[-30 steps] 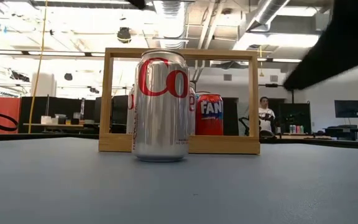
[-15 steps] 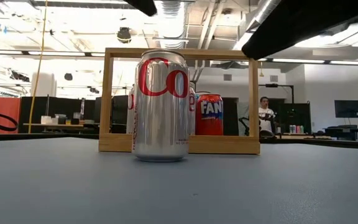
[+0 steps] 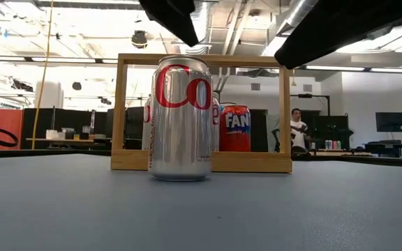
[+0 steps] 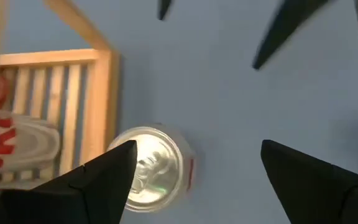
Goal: Place canned beverage on shelf
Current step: Put the silver can on the shelf aligned with the other silver soda cans
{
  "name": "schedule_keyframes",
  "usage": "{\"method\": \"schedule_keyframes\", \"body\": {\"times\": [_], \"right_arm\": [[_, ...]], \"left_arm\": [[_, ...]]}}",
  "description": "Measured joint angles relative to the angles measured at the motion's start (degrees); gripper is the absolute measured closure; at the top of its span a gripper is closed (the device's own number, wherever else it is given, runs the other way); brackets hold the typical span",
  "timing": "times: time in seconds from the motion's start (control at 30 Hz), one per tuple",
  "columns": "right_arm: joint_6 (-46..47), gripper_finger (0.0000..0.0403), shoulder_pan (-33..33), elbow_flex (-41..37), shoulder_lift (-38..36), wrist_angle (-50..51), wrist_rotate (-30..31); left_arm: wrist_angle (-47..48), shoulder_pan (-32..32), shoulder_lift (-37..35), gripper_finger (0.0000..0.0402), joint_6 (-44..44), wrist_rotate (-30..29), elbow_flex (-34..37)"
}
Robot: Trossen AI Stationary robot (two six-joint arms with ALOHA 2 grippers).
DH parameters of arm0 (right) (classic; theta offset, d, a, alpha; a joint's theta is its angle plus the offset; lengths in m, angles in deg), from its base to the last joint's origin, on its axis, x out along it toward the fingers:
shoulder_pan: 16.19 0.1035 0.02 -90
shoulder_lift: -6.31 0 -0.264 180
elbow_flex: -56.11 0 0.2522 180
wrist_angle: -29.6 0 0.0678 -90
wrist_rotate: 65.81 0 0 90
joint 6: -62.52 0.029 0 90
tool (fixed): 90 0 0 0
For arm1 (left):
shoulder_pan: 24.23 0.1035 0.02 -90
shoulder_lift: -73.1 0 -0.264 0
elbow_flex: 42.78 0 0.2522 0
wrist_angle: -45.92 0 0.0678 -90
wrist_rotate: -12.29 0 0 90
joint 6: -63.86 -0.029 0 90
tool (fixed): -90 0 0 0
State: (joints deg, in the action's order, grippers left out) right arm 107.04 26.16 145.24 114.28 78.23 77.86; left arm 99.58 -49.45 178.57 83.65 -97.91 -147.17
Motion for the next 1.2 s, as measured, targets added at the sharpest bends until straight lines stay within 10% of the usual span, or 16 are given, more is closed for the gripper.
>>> {"method": "schedule_keyframes", "body": {"times": [1.2], "right_arm": [[5.14,0.0040,0.04,-2.56,0.15,-0.65,-5.86]], "left_arm": [[3.85,5.97,4.42,0.0077,-20.98,9.46,-0.02]]}}
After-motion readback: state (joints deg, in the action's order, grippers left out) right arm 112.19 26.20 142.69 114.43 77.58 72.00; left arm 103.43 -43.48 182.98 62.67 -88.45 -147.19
